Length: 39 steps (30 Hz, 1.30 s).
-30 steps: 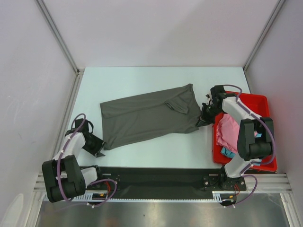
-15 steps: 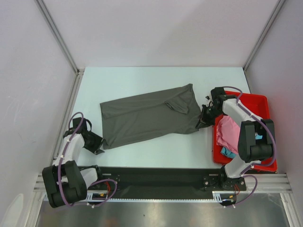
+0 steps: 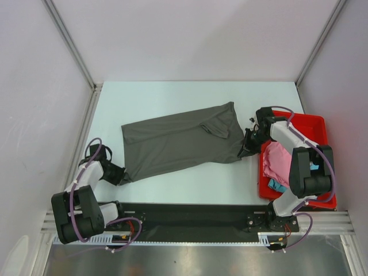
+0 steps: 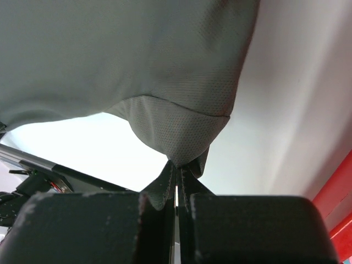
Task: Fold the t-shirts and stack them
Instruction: Fold the tshirt
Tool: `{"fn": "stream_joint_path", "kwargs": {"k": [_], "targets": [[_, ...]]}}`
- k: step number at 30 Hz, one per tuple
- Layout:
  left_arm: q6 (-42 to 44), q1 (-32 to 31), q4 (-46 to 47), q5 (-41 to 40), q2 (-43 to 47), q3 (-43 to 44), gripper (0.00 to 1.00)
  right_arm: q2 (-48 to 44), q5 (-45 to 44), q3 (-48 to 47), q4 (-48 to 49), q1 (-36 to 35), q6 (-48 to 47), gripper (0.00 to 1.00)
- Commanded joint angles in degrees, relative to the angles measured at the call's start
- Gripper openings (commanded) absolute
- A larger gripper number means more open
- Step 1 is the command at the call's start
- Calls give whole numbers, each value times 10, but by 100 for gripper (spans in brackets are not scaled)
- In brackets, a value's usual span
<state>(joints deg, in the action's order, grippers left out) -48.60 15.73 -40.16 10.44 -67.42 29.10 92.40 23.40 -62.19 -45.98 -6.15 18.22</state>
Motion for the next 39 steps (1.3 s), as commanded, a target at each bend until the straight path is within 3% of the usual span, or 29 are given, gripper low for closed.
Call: {"fn": "stream_joint_path", "kwargs": {"k": [1, 3, 10, 17, 28, 39], "targets": [[-6, 12, 34, -5, -17, -23, 12, -24, 1, 25, 6, -2, -11, 0], [9, 26, 35, -14, -26, -16, 0, -37, 5, 56, 12, -3, -10, 0], [55, 38, 20, -50, -36, 44, 0, -53, 4, 135, 38, -7, -6, 0], [66, 40, 15, -38, -50, 60, 0, -52, -5, 99, 39, -8, 2, 0], [53, 39, -60, -60, 10, 68, 0, -79, -24, 90, -1, 3, 14, 0], [65, 39, -54, -42, -5, 85, 0, -93, -21, 77, -11, 17, 16, 0]]}}
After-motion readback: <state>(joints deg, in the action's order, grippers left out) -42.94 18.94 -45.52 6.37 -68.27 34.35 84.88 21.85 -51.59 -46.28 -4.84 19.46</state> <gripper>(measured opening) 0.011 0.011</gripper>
